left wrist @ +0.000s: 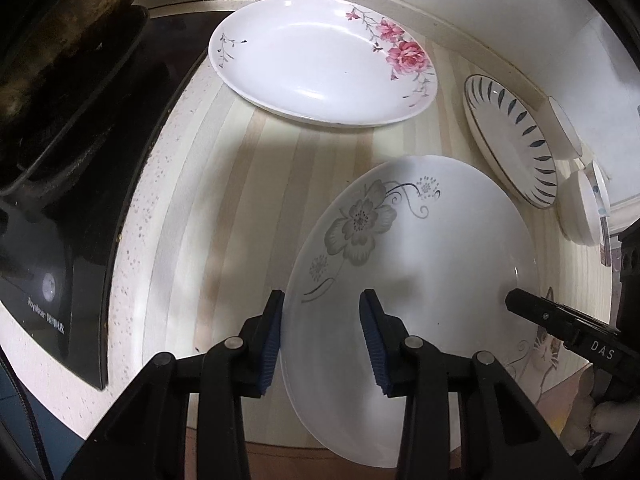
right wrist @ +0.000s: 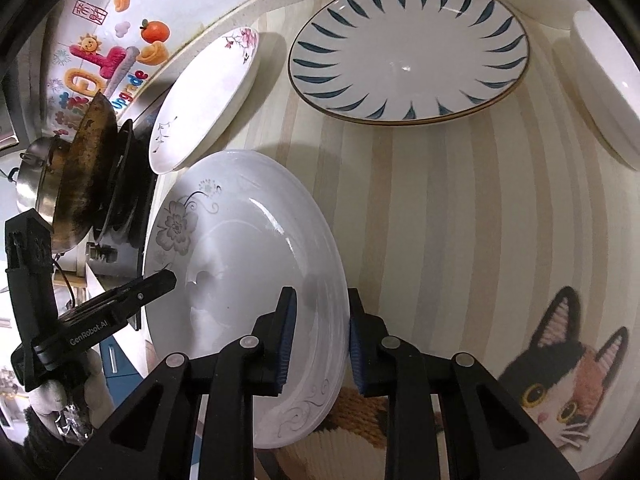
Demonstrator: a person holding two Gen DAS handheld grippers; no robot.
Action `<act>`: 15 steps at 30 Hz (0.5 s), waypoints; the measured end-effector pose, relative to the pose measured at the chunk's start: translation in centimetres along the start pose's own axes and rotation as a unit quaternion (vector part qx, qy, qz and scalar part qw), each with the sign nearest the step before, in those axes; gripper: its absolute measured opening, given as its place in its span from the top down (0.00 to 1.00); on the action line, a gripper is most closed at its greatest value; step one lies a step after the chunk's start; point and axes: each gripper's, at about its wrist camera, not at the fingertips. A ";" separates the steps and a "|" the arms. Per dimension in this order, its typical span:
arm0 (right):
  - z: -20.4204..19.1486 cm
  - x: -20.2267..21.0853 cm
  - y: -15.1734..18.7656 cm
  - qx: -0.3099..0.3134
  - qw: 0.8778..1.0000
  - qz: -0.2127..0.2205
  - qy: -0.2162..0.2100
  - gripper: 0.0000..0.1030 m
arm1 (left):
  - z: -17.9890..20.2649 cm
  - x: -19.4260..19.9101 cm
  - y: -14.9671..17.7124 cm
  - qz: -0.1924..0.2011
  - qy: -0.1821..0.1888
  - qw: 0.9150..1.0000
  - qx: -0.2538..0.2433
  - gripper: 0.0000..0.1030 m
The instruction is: Organize plates and bowls
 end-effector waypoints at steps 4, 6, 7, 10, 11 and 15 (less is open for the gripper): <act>0.8 1.6 0.7 -0.005 1.000 0.005 -0.004 0.75 | 1.2 0.6 0.6 0.002 0.004 1.000 -0.005 0.66; 1.3 2.4 1.1 -0.008 1.000 0.007 -0.004 0.75 | 2.2 1.0 1.1 0.003 0.010 1.000 -0.010 0.66; 1.7 3.1 1.5 -0.012 1.000 0.010 -0.003 0.75 | 2.5 1.1 1.1 0.002 0.012 1.000 -0.012 0.66; 2.9 4.5 2.3 -0.022 1.000 0.015 -0.002 0.75 | 4.4 1.5 1.8 0.003 0.020 0.999 -0.025 0.66; 3.6 5.2 2.8 -0.028 0.999 0.018 0.000 0.75 | 5.1 1.5 2.0 0.003 0.021 0.999 -0.031 0.66; 6.1 7.3 4.3 -0.049 0.998 0.026 0.004 0.75 | 8.2 1.1 2.8 -0.001 0.032 0.998 -0.051 0.66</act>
Point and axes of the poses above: each gripper's, at about its wrist camera, not at the fingertips, and x roughly against the way its jaws point, z to its right, y to its underside, and after that the axes turned 4 degrees about x, right-handed
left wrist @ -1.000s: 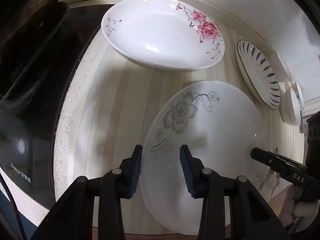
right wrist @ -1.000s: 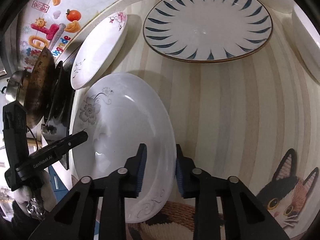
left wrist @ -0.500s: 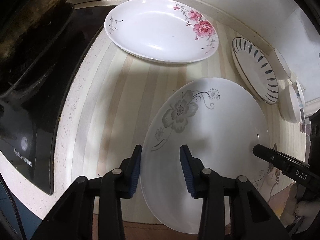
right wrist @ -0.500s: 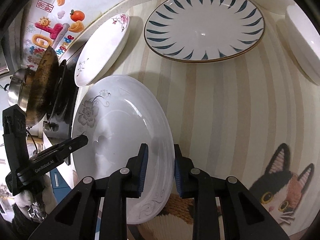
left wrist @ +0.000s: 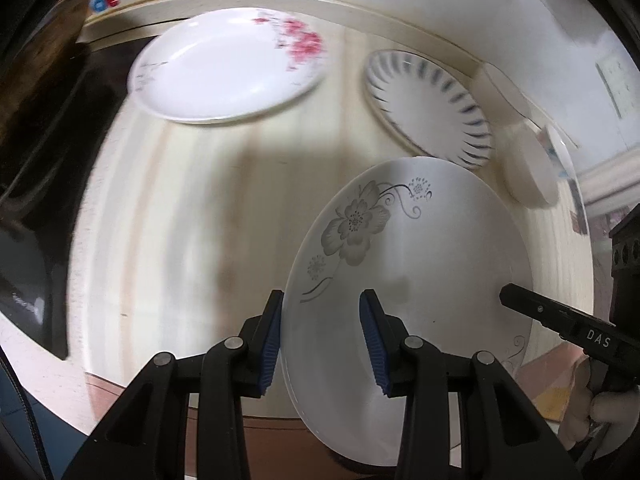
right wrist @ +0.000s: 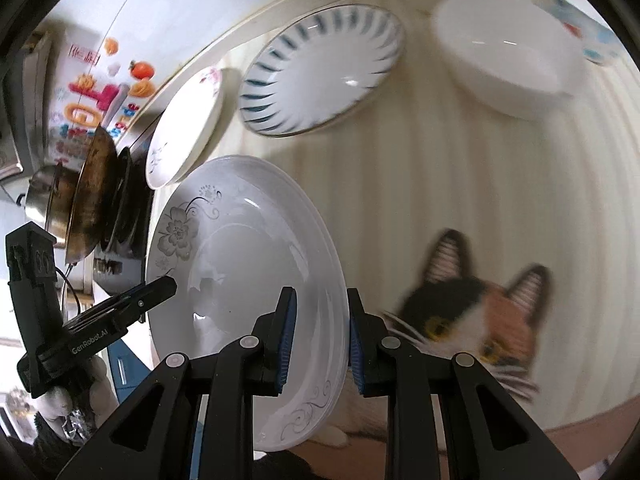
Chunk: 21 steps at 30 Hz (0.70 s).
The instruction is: Organize plates and bowls
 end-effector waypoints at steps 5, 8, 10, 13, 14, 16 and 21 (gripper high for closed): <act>4.0 2.6 1.7 -0.029 0.999 0.014 0.007 0.75 | 3.6 -1.3 0.6 -0.010 0.014 1.000 -0.024 0.66; 6.4 3.8 2.5 -0.045 0.999 0.021 0.014 0.75 | 5.8 -2.5 0.8 -0.017 0.019 0.999 -0.038 0.66; 8.0 4.5 3.0 -0.055 0.998 0.025 0.019 0.75 | 6.9 -3.1 1.0 -0.022 0.022 0.998 -0.046 0.66; 9.7 4.9 3.4 -0.067 0.997 0.028 0.025 0.75 | 8.7 -4.3 1.3 -0.028 0.025 0.998 -0.055 0.66; 10.4 5.0 3.5 -0.070 0.997 0.028 0.027 0.75 | 9.1 -4.3 1.6 -0.029 0.026 0.998 -0.056 0.66; 11.6 5.1 3.8 -0.075 0.996 0.027 0.030 0.75 | 10.1 -5.1 1.6 -0.032 0.025 0.997 -0.059 0.66; 14.0 4.9 4.2 -0.085 0.996 0.020 0.033 0.75 | 11.5 -6.4 1.8 -0.037 0.019 0.997 -0.064 0.66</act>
Point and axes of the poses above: each gripper's, at about its wrist camera, not at the fingertips, and x roughly against the way its jaws point, z to its right, y to its underside, and after that the axes turned 4 degrees about x, right-handed
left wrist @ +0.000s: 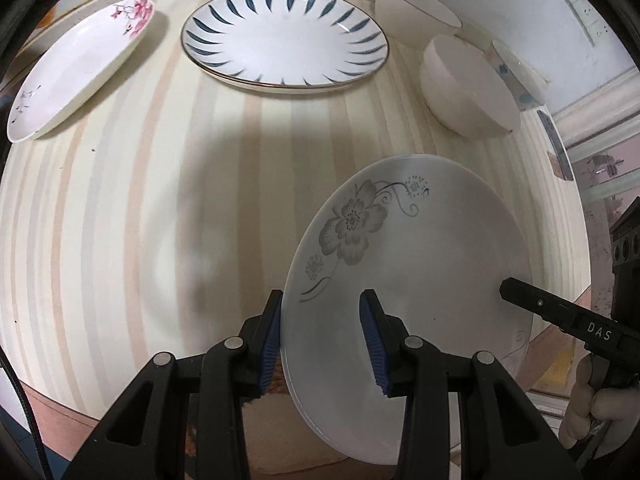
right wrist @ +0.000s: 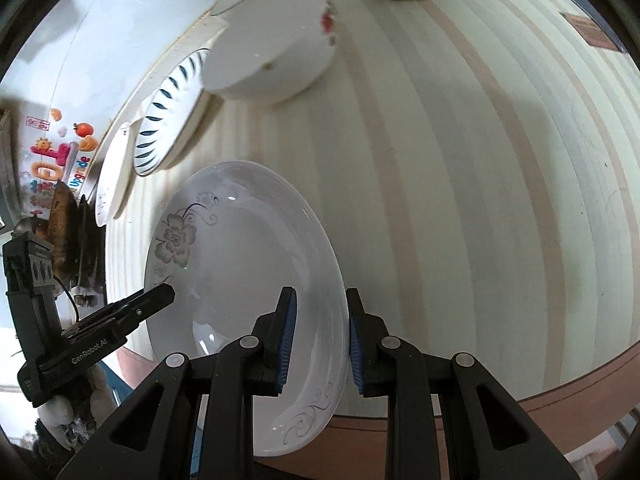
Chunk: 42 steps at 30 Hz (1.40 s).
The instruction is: Organize plates and bowls
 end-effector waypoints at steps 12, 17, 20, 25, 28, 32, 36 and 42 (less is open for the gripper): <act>0.5 -0.2 0.1 -0.007 1.000 -0.003 -0.003 0.74 | 0.7 -0.2 -0.4 0.005 -0.007 1.000 0.000 0.66; 0.7 2.7 -0.9 -0.009 1.000 0.000 0.013 0.74 | -0.7 4.1 -0.7 0.037 0.011 0.999 0.012 0.66; -1.1 6.7 -2.0 0.003 1.000 0.025 0.014 0.61 | -3.0 8.8 -1.6 0.091 0.005 0.995 0.030 0.65; -9.2 7.7 -5.5 0.057 0.997 0.045 -0.036 0.52 | -10.6 12.8 -4.5 0.144 -0.037 0.984 0.094 0.56; -15.4 4.5 -9.0 0.090 0.993 0.037 -0.073 0.52 | -15.8 12.6 -5.8 0.144 -0.043 0.977 0.154 0.56; -23.2 -2.3 -14.8 0.119 0.988 0.024 -0.096 0.52 | -21.7 11.3 -7.6 0.145 -0.066 0.963 0.216 0.56; -29.2 -8.5 -19.7 0.158 0.983 0.006 -0.090 0.52 | -24.8 9.5 -9.3 0.143 -0.084 0.957 0.240 0.56; -34.0 -15.7 -24.9 0.184 0.980 -0.008 -0.071 0.53 | -26.8 7.1 -10.9 0.123 -0.098 0.955 0.250 0.56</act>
Point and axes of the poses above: each gripper's, at about its wrist camera, not at the fingertips, and x roughly against the way its jaws point, z to its right, y to its underside, and after that the axes turned 4 degrees about x, right-handed
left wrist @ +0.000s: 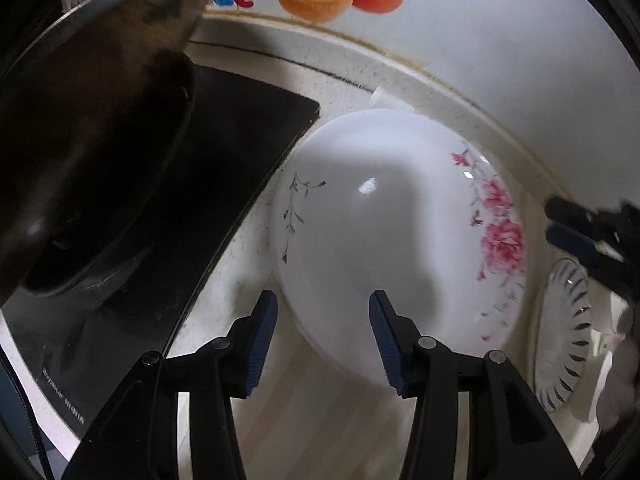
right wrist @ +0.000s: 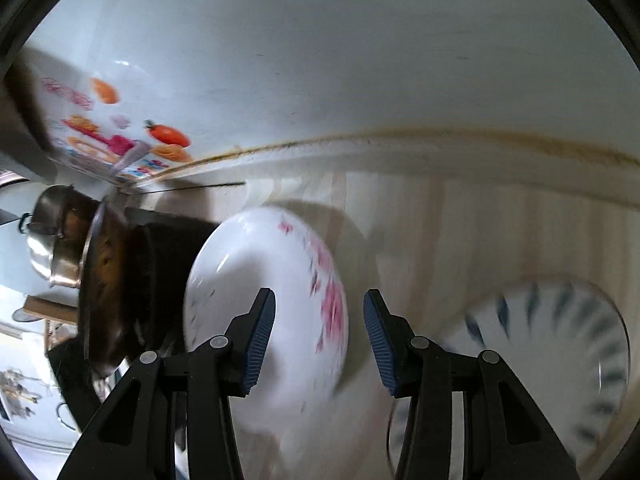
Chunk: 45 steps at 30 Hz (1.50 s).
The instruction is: Organize plates and bowls
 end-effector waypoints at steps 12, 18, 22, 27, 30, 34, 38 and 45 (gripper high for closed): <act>0.7 -6.1 -2.8 0.015 1.000 -0.011 -0.019 0.84 | -0.9 -0.3 1.4 0.026 -0.002 1.000 0.002 0.71; 1.1 -5.4 -2.2 0.018 1.000 -0.010 -0.013 0.84 | -0.7 -0.1 2.1 0.022 0.005 1.000 -0.008 0.71; 1.3 -4.1 -1.6 0.032 0.999 -0.010 -0.005 0.84 | -0.5 0.9 2.7 0.028 0.012 0.999 -0.014 0.71; 1.6 -1.7 -0.6 0.034 0.999 -0.001 -0.005 0.84 | 0.2 2.4 4.1 0.030 0.022 0.999 -0.021 0.71; 1.9 -0.2 0.1 0.034 0.999 0.002 -0.005 0.84 | 2.0 3.3 4.0 0.031 0.027 0.999 -0.024 0.71; 2.5 2.3 1.5 0.030 0.999 0.010 -0.007 0.84 | 3.6 4.7 4.9 0.035 0.037 0.998 -0.030 0.71; 3.3 5.4 3.3 0.022 1.000 0.021 -0.008 0.84 | 4.8 6.1 5.8 0.033 0.054 0.997 -0.040 0.71; 6.0 11.6 8.5 -0.007 0.999 0.043 -0.013 0.84 | 7.4 9.2 8.3 0.032 0.079 0.994 -0.069 0.71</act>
Point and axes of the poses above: each gripper's, at about its wrist camera, not at the fingertips, and x roughly against the way its jaws point, z to its right, y to its underside, and after that the axes turned 4 degrees about x, right-handed
